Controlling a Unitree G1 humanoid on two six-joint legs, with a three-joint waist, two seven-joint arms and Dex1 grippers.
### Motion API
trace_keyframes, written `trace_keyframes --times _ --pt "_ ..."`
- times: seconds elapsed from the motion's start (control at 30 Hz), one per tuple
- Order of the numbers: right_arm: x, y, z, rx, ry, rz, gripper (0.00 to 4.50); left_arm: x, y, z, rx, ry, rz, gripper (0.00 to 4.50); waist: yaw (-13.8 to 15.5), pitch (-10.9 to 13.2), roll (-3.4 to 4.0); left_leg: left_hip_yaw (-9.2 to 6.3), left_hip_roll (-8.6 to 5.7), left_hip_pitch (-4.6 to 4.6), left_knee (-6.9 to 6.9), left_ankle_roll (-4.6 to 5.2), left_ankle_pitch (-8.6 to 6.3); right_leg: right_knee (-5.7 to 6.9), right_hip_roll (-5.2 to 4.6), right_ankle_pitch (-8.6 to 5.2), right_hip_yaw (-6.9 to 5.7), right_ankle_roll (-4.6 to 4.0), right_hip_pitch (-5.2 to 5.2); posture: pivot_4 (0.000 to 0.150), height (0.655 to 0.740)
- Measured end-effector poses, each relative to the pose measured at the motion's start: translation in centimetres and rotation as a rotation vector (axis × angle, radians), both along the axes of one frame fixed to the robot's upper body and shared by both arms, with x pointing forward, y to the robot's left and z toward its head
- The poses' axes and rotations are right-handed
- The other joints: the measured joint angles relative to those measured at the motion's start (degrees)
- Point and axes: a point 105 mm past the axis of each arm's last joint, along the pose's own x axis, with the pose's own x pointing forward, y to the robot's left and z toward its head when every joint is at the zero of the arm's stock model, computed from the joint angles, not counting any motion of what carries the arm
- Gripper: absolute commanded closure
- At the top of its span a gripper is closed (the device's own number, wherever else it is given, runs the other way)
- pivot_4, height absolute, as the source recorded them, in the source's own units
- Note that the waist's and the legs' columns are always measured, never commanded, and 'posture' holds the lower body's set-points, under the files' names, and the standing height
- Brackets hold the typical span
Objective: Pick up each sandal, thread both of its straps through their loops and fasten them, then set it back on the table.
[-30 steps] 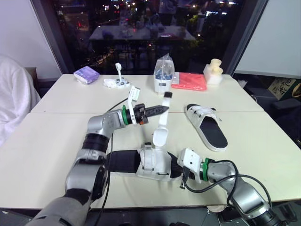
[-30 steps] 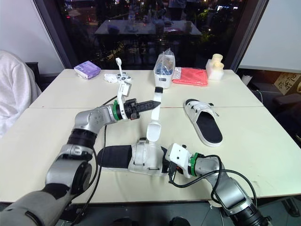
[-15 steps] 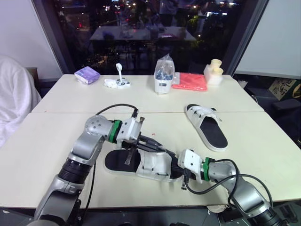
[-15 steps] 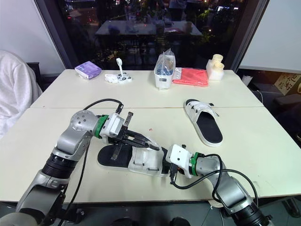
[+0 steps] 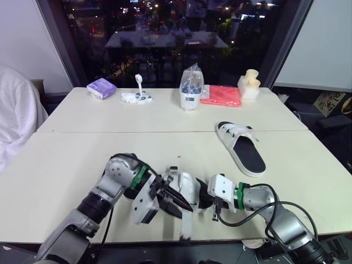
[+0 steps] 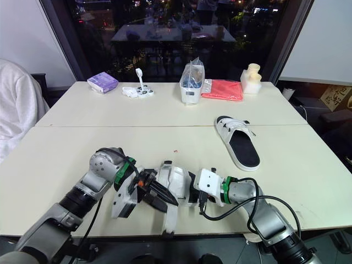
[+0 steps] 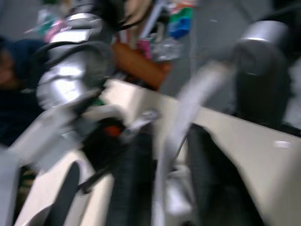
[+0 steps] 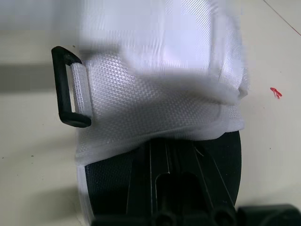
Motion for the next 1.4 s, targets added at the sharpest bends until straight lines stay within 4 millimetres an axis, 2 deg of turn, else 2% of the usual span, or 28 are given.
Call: trace_keyframes --times 0.03,0.07,0.13,0.3,0.5,0.57,0.63,0.7,0.77,0.83,0.9,0.97,1.03,1.13,1.27,1.4 --pt "0.0 0.0 0.0 -0.001 -0.001 0.004 4.5 -0.3 0.2 -0.2 0.013 -0.005 -0.018 1.72 -0.04 0.0 0.0 0.0 0.0 0.0 0.0 0.0 0.0 -0.01 0.0 0.0 0.0 0.0 0.0 0.15 0.74" --pt "0.0 0.1 0.0 -0.002 -0.001 0.008 4.5 -0.6 0.6 -0.4 0.028 -0.014 -0.039 1.1 -0.12 0.0 0.0 0.0 0.02 0.01 0.0 0.0 0.0 0.0 0.01 0.0 0.0 0.0 -0.01 0.15 0.74" --pt "0.0 0.1 -0.1 -0.004 0.001 0.016 4.5 -0.8 1.2 -0.5 0.037 -0.032 -0.06 0.12 -0.06 0.0 0.01 0.0 0.03 0.01 0.0 0.0 0.0 0.0 0.01 0.0 0.0 0.0 -0.01 0.15 0.74" --pt "0.1 0.2 -0.1 -0.013 -0.009 0.027 4.5 0.0 1.1 1.4 -0.008 -0.069 -0.05 0.04 -0.03 0.0 0.01 0.0 0.02 0.01 0.04 0.0 0.0 0.02 0.03 0.0 -0.01 0.0 0.02 0.15 0.74" --pt "0.2 0.3 -0.1 -0.016 -0.018 0.043 4.5 3.8 1.1 5.2 -0.127 -0.014 0.161 0.04 -0.04 0.01 -0.01 0.0 0.04 0.01 0.07 0.01 0.01 0.06 0.15 0.01 -0.02 0.04 0.04 0.15 0.74" --pt "0.2 0.3 -0.1 -0.015 -0.021 0.047 4.5 5.6 1.2 7.0 -0.182 0.088 0.293 0.04 -0.18 0.0 -0.01 0.01 0.04 0.03 0.08 0.01 0.01 0.09 0.16 0.02 -0.01 0.07 0.06 0.15 0.74" --pt "0.4 0.5 -0.1 -0.014 -0.025 0.055 4.5 7.3 2.2 7.8 -0.197 0.321 0.46 0.04 -0.53 -0.01 0.01 0.01 0.08 0.05 0.07 0.01 0.01 0.13 0.21 0.09 -0.01 0.24 0.06 0.15 0.74" --pt "0.3 0.8 -0.1 -0.011 -0.027 0.066 4.5 7.9 4.3 7.2 -0.122 0.655 0.619 0.04 -1.34 0.02 0.02 -0.03 0.17 0.05 0.06 0.01 0.01 0.29 0.24 0.04 0.01 0.36 0.01 0.15 0.74" --pt "0.2 0.9 -0.1 -0.011 -0.03 0.074 4.5 7.4 6.5 6.1 -0.016 0.988 0.726 0.04 -1.56 0.02 0.02 -0.05 0.15 0.08 0.06 0.01 0.0 0.49 0.24 -0.1 0.06 0.54 -0.04 0.15 0.74" --pt "0.3 0.9 -0.1 -0.015 -0.031 0.081 4.5 6.1 7.9 5.2 0.074 1.189 0.752 0.04 -1.51 0.06 -0.08 -0.08 0.14 0.1 0.06 0.0 0.0 0.64 0.22 -0.18 0.06 0.51 -0.06 0.15 0.74" --pt "0.3 0.9 -0.1 -0.016 -0.03 0.082 4.5 4.3 9.2 3.4 0.185 1.356 0.784 0.04 -1.5 0.06 -0.05 -0.07 0.12 0.15 0.06 -0.01 0.0 0.7 0.2 -0.3 0.08 0.31 -0.08 0.15 0.74" --pt "0.4 0.8 -0.1 -0.017 -0.031 0.082 4.5 2.4 9.6 1.3 0.267 1.481 0.79 0.04 -1.42 0.09 -0.08 -0.09 0.14 0.14 0.05 -0.02 -0.01 0.71 0.18 -0.36 0.08 0.2 -0.1 0.15 0.74" --pt "0.4 0.8 -0.1 -0.019 -0.03 0.081 4.5 0.2 9.5 -0.2 0.36 1.546 0.767 0.04 -1.3 0.11 -0.11 -0.09 0.13 0.13 0.06 -0.04 0.0 0.72 0.15 -0.45 0.08 0.03 -0.12 0.15 0.74" --pt "0.3 0.6 -0.2 -0.025 -0.028 0.08 4.5 -1.4 9.0 -0.5 0.42 1.559 0.739 0.04 -0.98 0.1 -0.12 -0.13 0.08 0.14 0.06 -0.07 0.01 0.72 0.03 -0.45 0.07 0.0 -0.11 0.15 0.74" --pt "0.2 0.6 -0.2 -0.024 -0.026 0.078 4.5 -1.7 6.5 -1.3 0.372 1.549 0.728 0.04 -0.98 0.08 -0.09 -0.13 0.0 0.12 0.06 -0.07 0.01 0.72 -0.06 -0.45 0.08 0.01 -0.11 0.15 0.74" --pt "0.1 0.6 -0.2 -0.028 -0.027 0.077 4.5 -1.1 4.2 -2.7 0.288 1.525 0.776 0.04 -0.96 0.08 -0.1 -0.13 -0.03 0.11 0.05 -0.06 0.01 0.72 -0.06 -0.44 0.08 0.01 -0.11 0.15 0.74"
